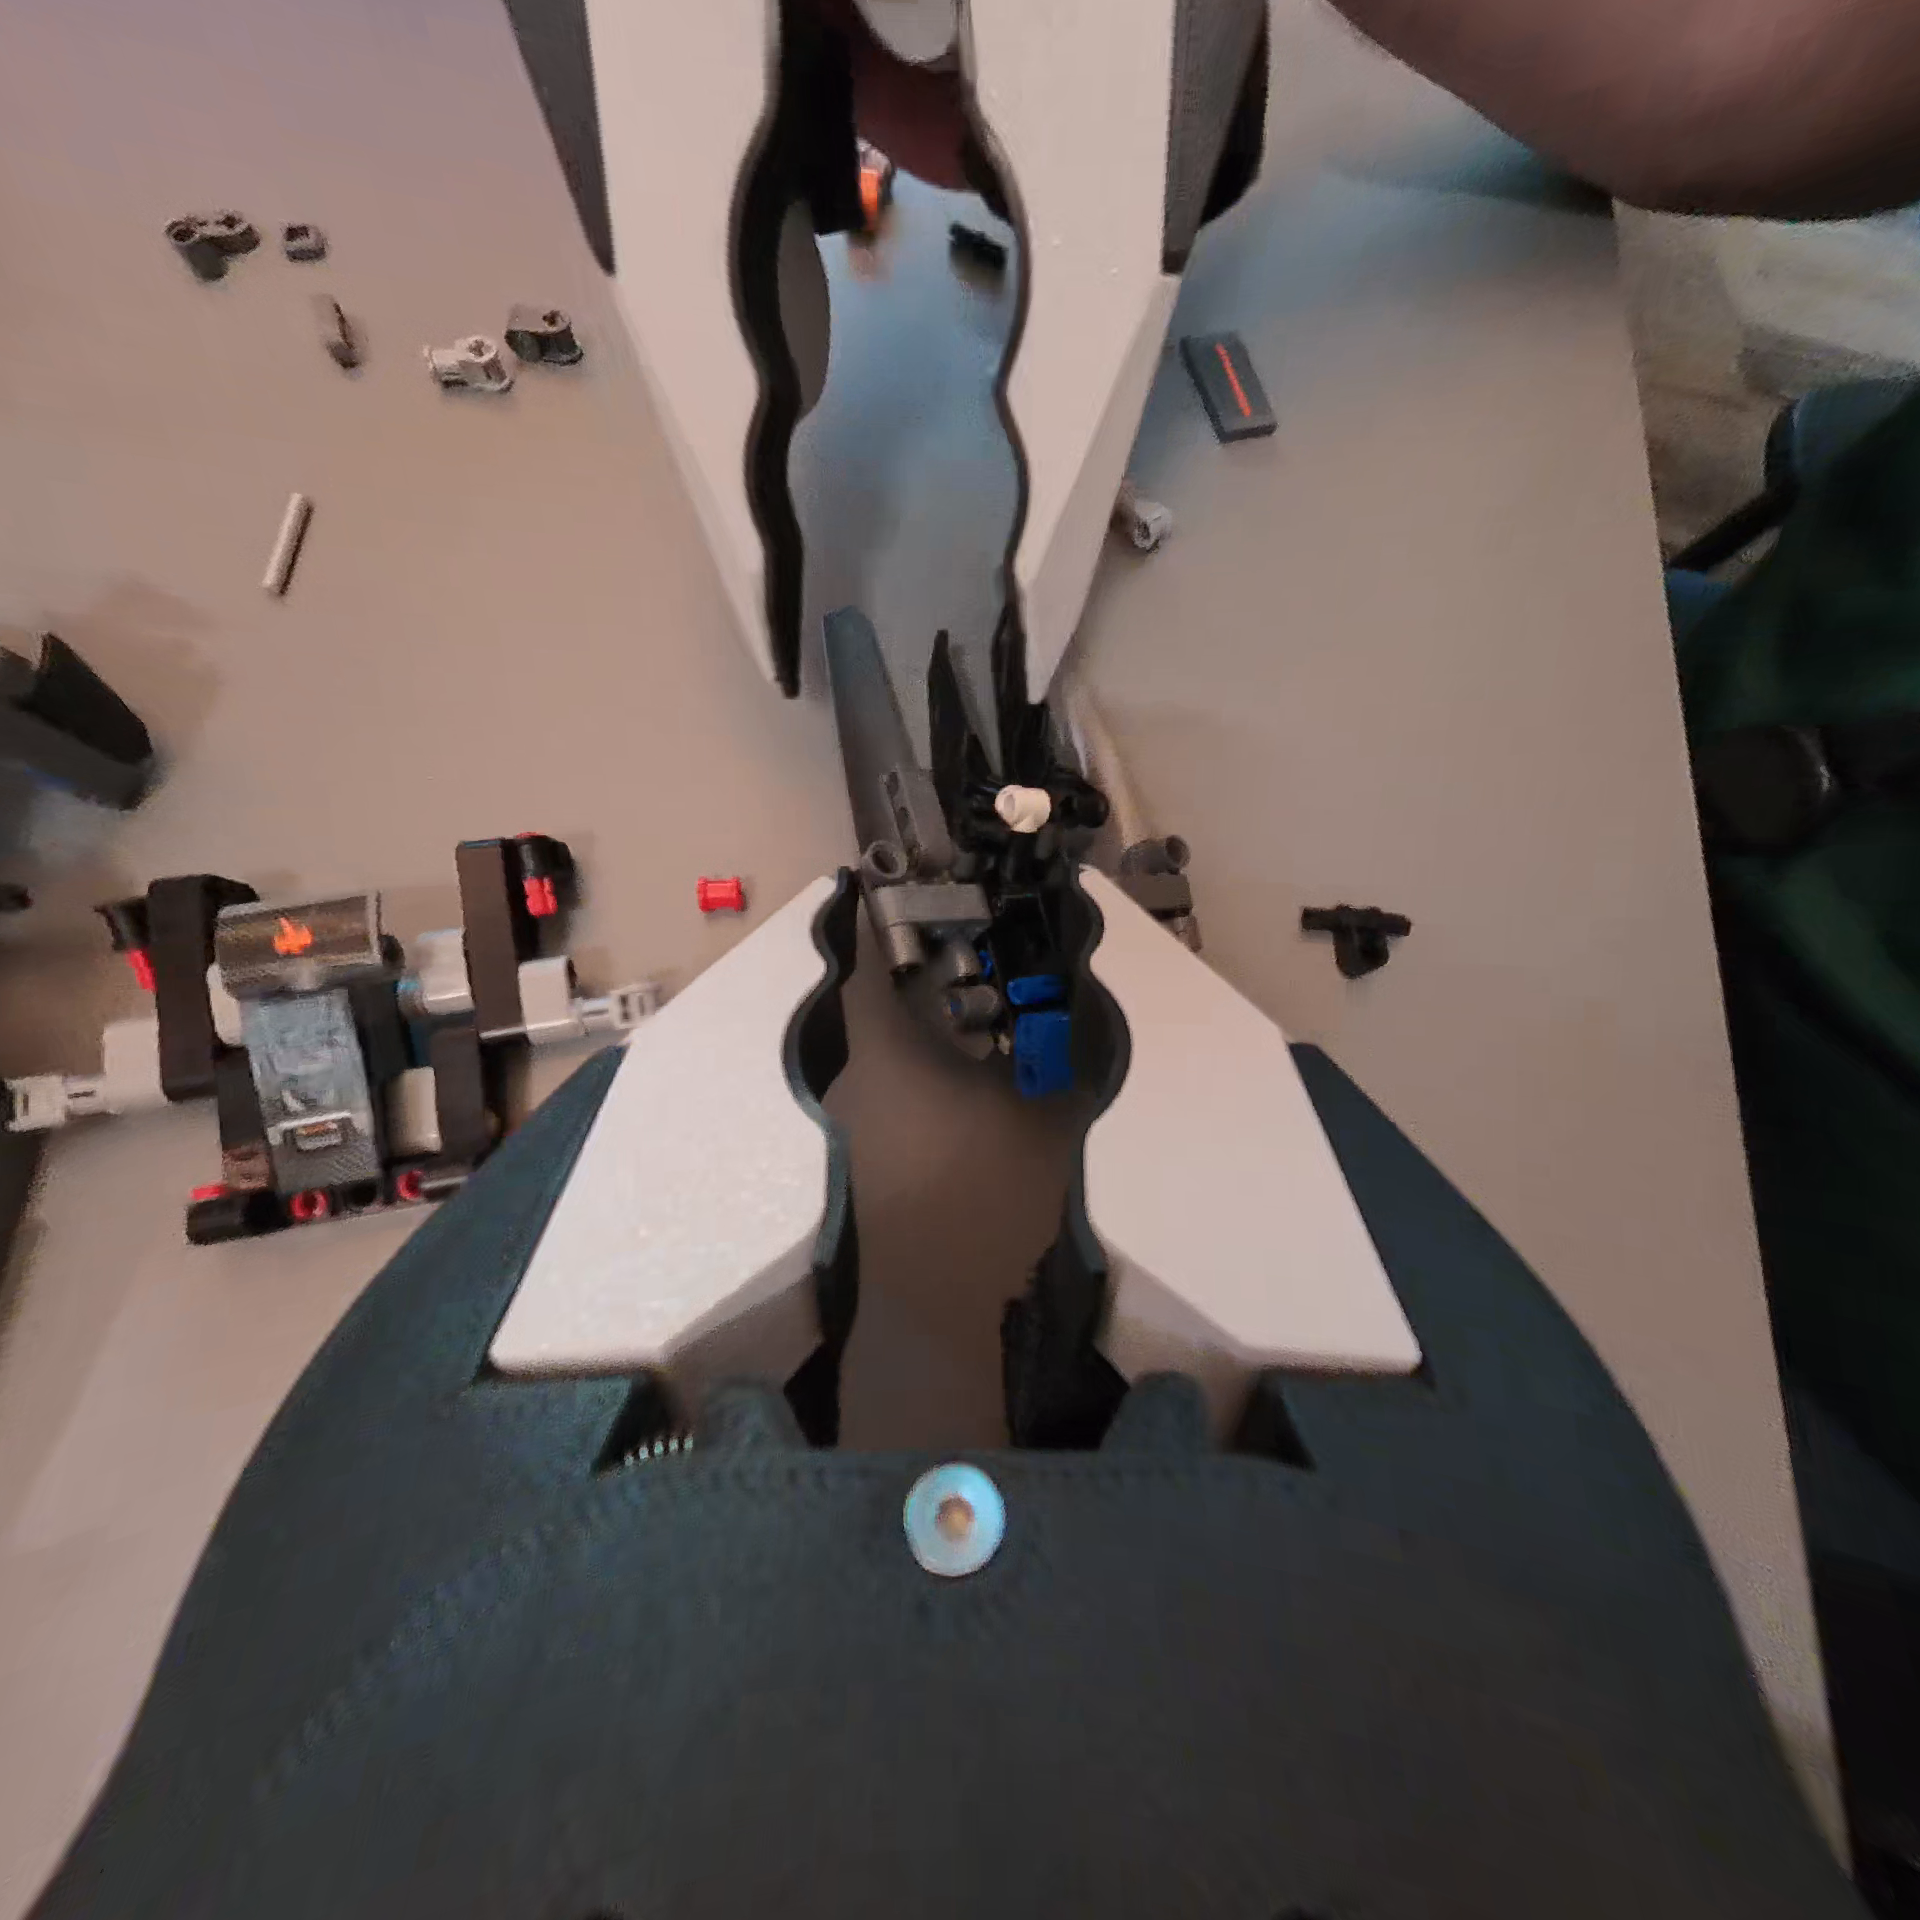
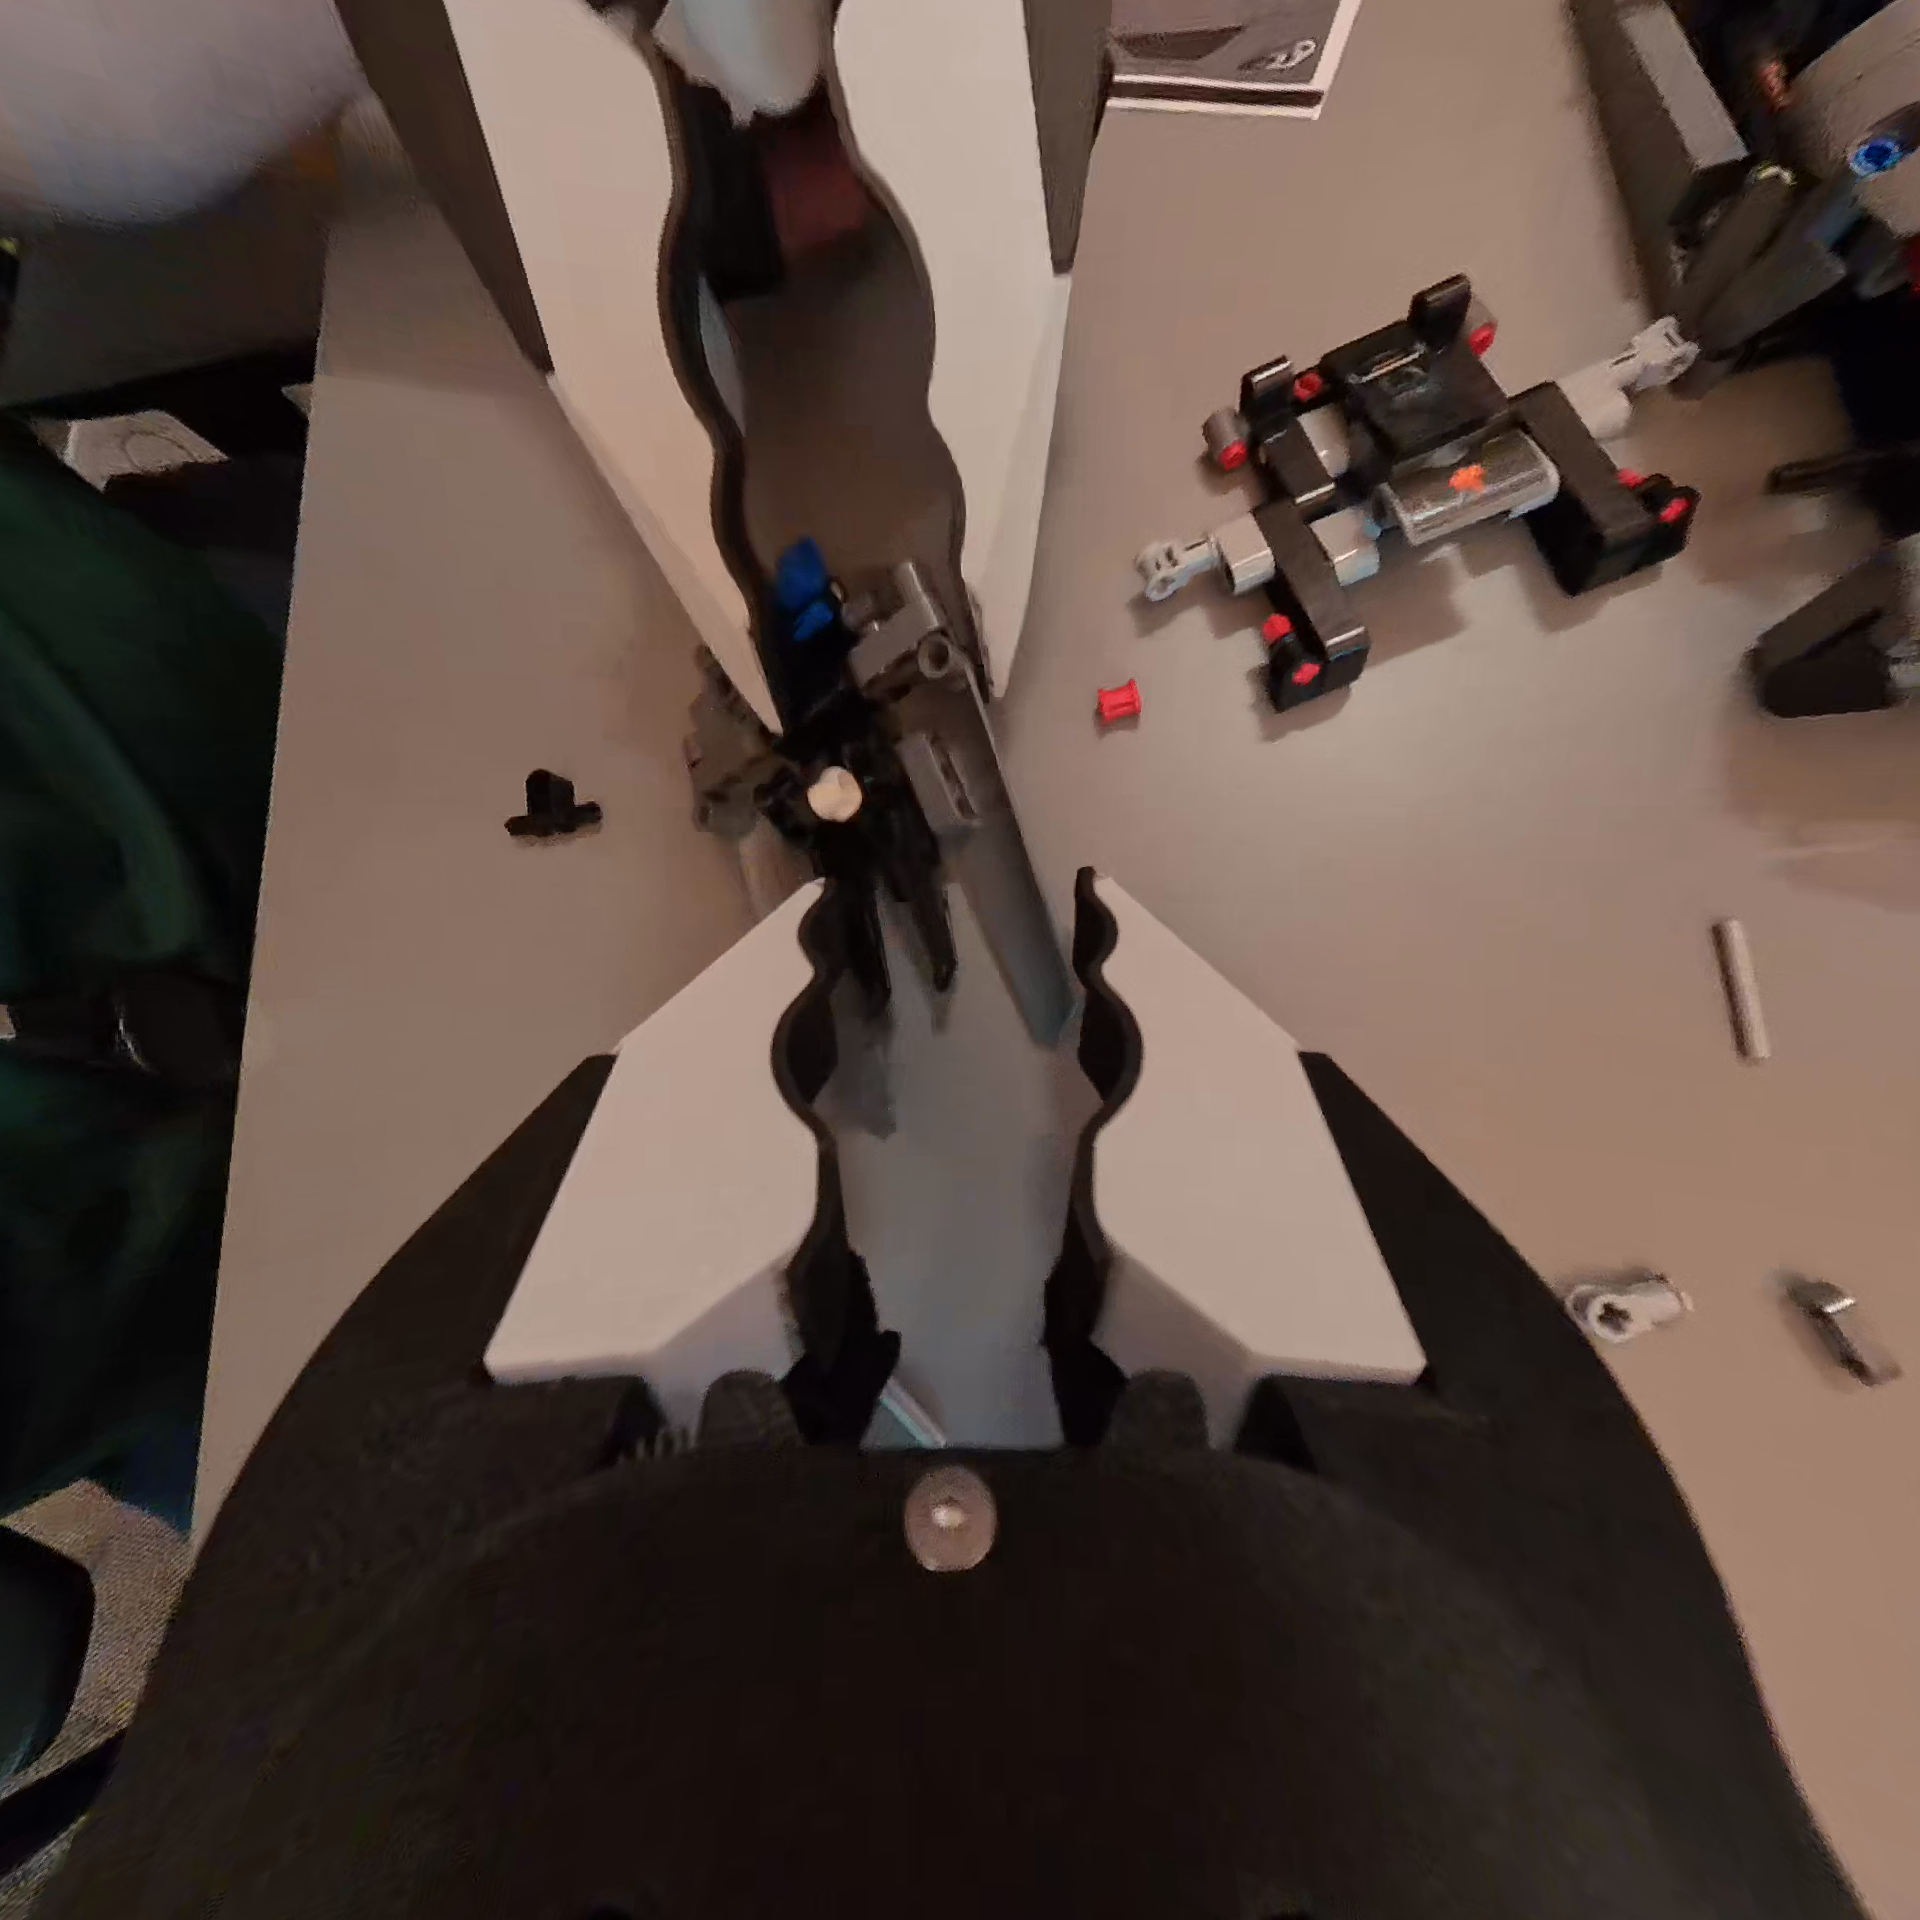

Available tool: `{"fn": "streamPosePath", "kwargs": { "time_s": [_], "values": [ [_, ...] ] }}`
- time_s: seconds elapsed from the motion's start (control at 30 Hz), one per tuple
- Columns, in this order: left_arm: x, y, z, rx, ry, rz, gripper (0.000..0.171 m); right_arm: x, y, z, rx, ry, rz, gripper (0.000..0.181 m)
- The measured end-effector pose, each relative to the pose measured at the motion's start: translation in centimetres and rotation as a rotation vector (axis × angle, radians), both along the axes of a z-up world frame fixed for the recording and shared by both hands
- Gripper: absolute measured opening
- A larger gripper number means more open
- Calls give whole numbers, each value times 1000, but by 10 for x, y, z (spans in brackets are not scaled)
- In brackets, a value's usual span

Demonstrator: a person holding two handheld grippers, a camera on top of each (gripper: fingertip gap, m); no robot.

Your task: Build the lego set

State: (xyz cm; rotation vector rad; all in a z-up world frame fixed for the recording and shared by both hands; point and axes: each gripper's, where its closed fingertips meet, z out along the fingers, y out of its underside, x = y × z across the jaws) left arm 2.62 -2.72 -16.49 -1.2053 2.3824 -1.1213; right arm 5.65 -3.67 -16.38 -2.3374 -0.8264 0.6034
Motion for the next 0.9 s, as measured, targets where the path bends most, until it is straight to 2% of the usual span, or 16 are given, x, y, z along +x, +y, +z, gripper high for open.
{"fn": "streamPosePath", "kwargs": {
  "time_s": [0.07, 0.17, 0.27, 0.33, 0.43, 0.53, 0.7, 0.8, 0.9],
  "values": [
    [-1, 4, 0, 28, -3, -59, 37, 3, -2, -2, -1, 5, -5, 40],
    [1, 10, 2, 29, 15, -34, 45, 8, -5, -6, -1, 3, -20, 35],
    [0, 14, 4, 33, 15, 70, 46, 6, -4, 0, 20, 70, -31, 31],
    [0, 22, 4, 24, 31, 197, 45, 10, -2, -2, 8, 75, -51, 28],
    [-5, 19, -1, -1, 59, 249, 48, 7, -2, -5, -33, 128, -48, 28],
    [-7, 11, -2, -72, 70, 228, 36, 3, -6, -8, -58, 130, -29, 21],
    [-6, 6, 0, -70, 44, 195, 32, 0, -9, -10, -105, 189, -31, 1],
    [-5, 5, 3, -47, -14, 171, 29, -3, -11, -8, -107, 229, -12, 0],
    [-4, 3, 11, -85, -71, 165, 30, -8, -13, 0, -89, 284, 12, 0]
  ]
}}
